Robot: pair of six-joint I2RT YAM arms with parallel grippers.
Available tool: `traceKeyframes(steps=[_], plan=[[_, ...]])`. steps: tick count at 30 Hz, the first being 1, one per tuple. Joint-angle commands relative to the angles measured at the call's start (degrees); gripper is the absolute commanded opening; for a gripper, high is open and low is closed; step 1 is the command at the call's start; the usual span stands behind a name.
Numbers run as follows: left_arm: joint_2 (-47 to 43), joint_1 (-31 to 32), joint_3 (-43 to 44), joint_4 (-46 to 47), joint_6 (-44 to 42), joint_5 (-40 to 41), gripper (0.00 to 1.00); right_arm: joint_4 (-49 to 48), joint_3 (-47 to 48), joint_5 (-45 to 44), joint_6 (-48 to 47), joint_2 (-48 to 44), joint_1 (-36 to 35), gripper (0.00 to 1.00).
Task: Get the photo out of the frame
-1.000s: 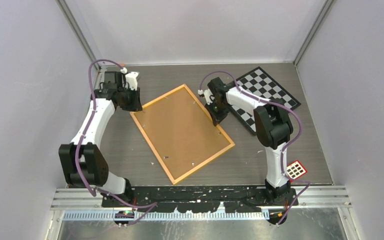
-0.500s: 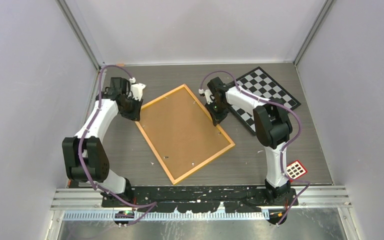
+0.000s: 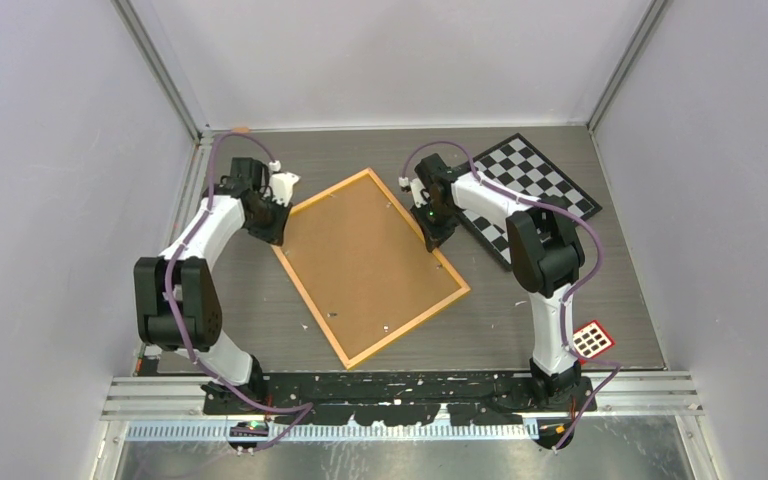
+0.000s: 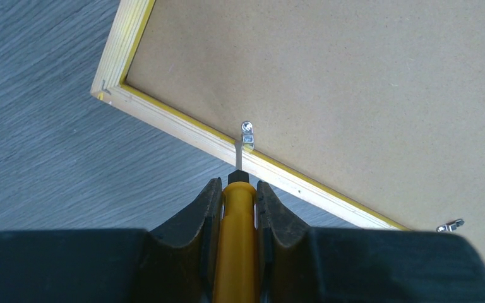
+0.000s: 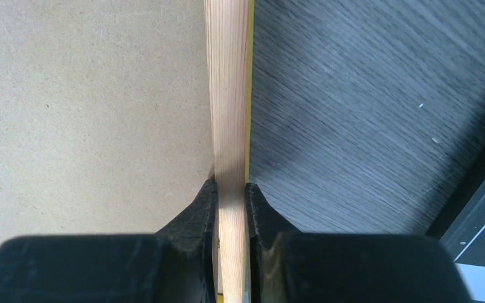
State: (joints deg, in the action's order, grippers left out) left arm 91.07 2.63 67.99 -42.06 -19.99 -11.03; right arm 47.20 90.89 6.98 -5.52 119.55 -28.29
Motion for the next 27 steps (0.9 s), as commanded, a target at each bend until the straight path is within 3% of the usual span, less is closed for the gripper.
traceKeyframes(steps=[1,7,13,17,27], plan=[[0.54,0.18,-0.57,3.44,-2.51,1.7,0.0,-1.43,1.01,0.56,3.97,1.72,0.04,0.01],[1.3,0.27,-1.79,3.68,-4.75,2.0,0.0,-2.43,0.43,0.75,5.38,2.0,-0.01,0.0],[-0.03,0.63,-2.08,-1.01,-5.18,-2.96,0.0,-3.12,0.51,0.37,6.82,2.35,-0.01,0.01],[-1.18,2.2,-2.68,-3.26,-2.51,-4.22,0.0,-3.49,0.43,0.12,7.27,2.6,0.0,0.01],[-1.37,3.11,-4.95,1.35,7.48,-4.29,0.0,-3.39,0.3,0.05,7.49,2.45,0.04,0.01]])
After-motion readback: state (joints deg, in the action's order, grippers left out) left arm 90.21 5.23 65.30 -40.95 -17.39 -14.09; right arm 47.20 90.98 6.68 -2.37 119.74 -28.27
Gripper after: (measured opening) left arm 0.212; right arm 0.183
